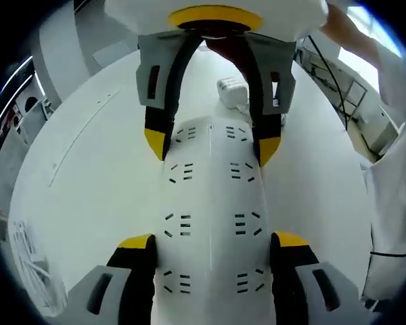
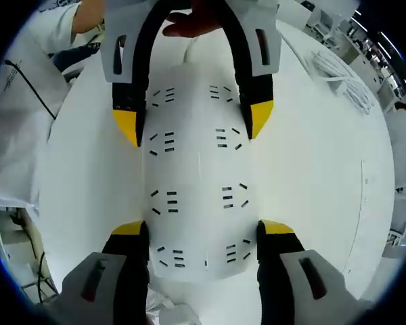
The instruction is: Straighten the power strip on the desk, plug the charger into it
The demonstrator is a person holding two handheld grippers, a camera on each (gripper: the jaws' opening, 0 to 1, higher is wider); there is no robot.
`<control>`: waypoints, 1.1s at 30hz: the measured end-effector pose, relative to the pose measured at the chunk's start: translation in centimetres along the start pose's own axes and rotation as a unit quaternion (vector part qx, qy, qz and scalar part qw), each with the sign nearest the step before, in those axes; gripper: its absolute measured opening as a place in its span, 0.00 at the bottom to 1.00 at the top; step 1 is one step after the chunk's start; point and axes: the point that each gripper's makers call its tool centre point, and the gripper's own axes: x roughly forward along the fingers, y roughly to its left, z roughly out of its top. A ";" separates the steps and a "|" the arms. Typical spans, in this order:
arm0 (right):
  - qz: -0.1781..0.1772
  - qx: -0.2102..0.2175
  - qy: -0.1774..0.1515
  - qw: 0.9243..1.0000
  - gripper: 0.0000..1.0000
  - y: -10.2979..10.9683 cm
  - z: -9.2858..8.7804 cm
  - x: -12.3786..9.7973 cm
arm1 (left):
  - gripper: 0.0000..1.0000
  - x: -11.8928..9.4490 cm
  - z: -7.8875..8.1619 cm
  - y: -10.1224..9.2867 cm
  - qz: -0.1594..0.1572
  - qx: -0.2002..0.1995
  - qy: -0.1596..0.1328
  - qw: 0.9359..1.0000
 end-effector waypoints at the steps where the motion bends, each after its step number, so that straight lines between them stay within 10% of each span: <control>1: -0.001 0.004 0.000 1.000 0.63 0.0 0.0 0.0 | 0.70 0.0 0.1 0.0 -0.003 0.005 0.001 1.000; 18: -0.015 0.062 -0.025 0.998 0.63 0.4 -0.9 -0.3 | 0.68 0.5 0.9 0.0 -0.033 0.088 0.082 0.992; 33: -0.030 0.100 -0.041 0.994 0.64 0.6 -1.0 -0.4 | 0.68 0.4 0.9 0.2 -0.056 0.119 0.068 0.989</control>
